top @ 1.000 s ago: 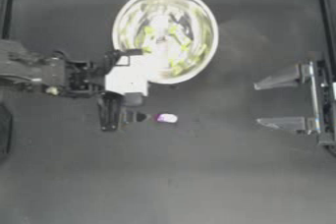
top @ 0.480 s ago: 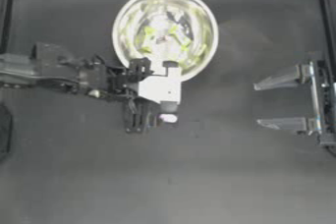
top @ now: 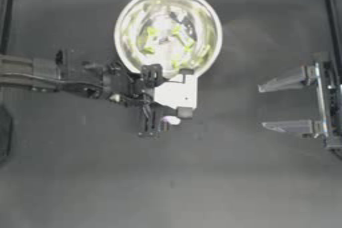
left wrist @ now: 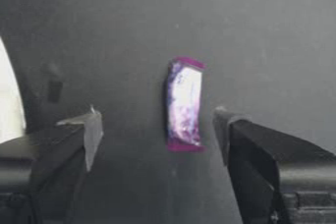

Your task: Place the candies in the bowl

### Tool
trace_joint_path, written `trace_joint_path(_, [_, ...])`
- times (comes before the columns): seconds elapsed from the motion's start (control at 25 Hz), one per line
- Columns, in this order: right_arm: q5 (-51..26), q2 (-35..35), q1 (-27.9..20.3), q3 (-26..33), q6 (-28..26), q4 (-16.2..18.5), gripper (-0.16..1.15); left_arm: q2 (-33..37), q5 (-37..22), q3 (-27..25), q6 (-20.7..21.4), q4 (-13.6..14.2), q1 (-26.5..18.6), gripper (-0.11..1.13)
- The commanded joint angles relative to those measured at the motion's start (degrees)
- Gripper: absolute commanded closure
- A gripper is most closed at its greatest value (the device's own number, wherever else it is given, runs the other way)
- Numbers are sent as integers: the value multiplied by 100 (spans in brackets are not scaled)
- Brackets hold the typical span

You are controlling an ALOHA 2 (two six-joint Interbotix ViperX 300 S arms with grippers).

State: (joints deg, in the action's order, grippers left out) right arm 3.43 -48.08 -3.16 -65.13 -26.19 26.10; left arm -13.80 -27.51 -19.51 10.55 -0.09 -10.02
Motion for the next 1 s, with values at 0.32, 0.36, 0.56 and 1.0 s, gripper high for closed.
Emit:
trace_joint_path(0.32, [35, 18, 9, 70, -18, 0, 3, -132, -26, 290, 0, -97, 44, 4])
trace_joint_path(0.36, [35, 26, 18, 70, -18, 0, 3, -149, -26, 290, 0, -97, 44, 4])
trace_joint_path(0.56, [35, 18, 18, 79, -18, -9, 3, -220, -26, 290, 0, -114, 53, 4])
trace_joint_path(1.0, [35, 18, 18, 88, -18, -35, 3, -316, -35, 299, 0, -185, 88, 36])
